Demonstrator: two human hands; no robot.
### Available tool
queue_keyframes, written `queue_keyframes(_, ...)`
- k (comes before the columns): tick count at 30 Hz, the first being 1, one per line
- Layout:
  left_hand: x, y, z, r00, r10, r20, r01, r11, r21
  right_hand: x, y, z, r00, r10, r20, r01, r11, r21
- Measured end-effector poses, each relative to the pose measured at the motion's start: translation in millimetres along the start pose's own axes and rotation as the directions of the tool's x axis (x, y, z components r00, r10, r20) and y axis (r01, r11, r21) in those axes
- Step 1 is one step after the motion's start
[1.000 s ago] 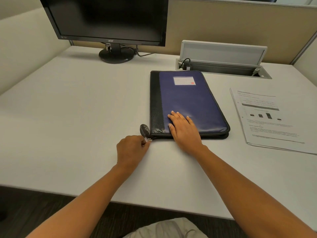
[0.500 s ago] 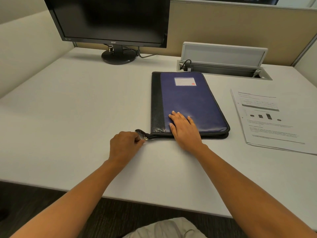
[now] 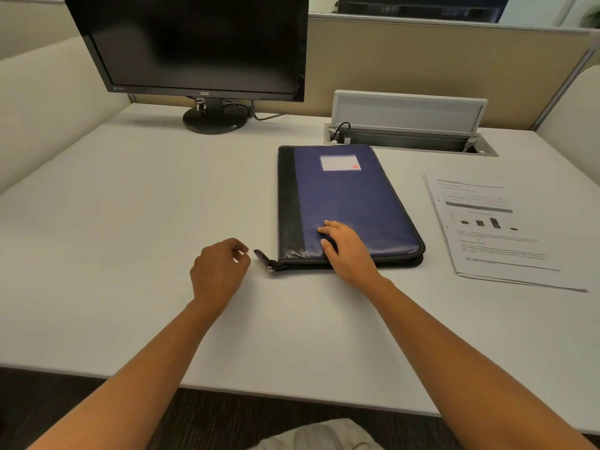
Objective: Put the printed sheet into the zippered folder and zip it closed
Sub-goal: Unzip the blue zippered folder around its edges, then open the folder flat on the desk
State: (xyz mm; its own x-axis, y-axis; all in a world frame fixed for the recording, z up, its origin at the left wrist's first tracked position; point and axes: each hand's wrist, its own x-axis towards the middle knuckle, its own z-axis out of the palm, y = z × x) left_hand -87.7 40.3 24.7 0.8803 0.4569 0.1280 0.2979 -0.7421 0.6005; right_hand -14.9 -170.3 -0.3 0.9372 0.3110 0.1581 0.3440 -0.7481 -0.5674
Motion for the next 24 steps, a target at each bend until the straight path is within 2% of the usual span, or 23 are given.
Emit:
queue_keyframes(5,0,28,16,0.963,0.271,0.014,-0.266,0.954,-0.137,-13,10,-18,0.975,0.13,-0.181,-0.118,0.99,0.078)
queue_keyframes(10,0,53,38,0.851,0.498,0.166,-0.499,0.866,-0.036,-23,33,-42,0.882,0.347,-0.319,-0.354,0.934,0.035)
queue_keyframes(13,-1,61,51,0.807,0.488,0.332,-0.526,0.85,0.03,-28,41,-54,0.815,0.483,-0.32,-0.494,0.868,0.054)
queue_keyframes(16,1,66,63,0.768,0.462,0.443,-0.564,0.815,0.128,-31,41,-60,0.784,0.561,-0.265,-0.546,0.827,0.136)
queue_keyframes(24,6,65,67,0.762,0.467,0.449,-0.606,0.759,0.239,-39,32,-65,0.735,0.63,-0.251,-0.611,0.775,0.16)
